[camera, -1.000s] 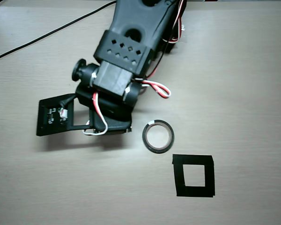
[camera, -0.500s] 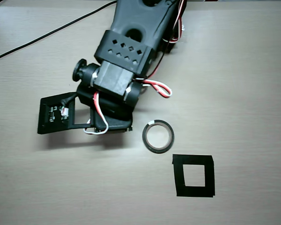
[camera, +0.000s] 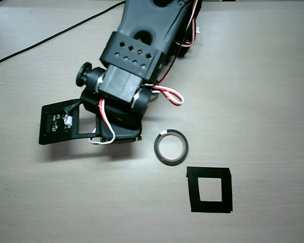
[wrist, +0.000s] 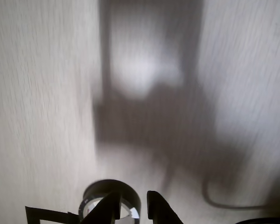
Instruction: Grasp a tape and put it in the target area.
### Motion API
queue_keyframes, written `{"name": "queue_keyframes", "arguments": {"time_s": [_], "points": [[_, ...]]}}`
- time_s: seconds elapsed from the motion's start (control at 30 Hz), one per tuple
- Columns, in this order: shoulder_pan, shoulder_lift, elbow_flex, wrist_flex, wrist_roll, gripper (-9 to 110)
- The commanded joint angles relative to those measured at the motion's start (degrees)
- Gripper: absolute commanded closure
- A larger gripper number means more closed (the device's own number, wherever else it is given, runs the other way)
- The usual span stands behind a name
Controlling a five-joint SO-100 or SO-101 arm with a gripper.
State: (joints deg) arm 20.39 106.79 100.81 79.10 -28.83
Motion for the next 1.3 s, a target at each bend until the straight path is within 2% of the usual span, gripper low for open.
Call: {"name": "queue_keyframes", "arguments": {"time_s": [0.0, 0.43, 0.77, 1.03, 1.27], "points": [[0.09, 0.62, -1.93, 0.53, -0.53, 95], [-1.14, 1.05, -1.85, 2.29, -0.18, 95], [-11.07, 1.76, 0.44, 6.50, 2.29, 87], [-21.53, 6.42, 10.28, -0.88, 5.10, 88], [-24.52, 5.89, 17.67, -8.79, 6.33, 88]]}}
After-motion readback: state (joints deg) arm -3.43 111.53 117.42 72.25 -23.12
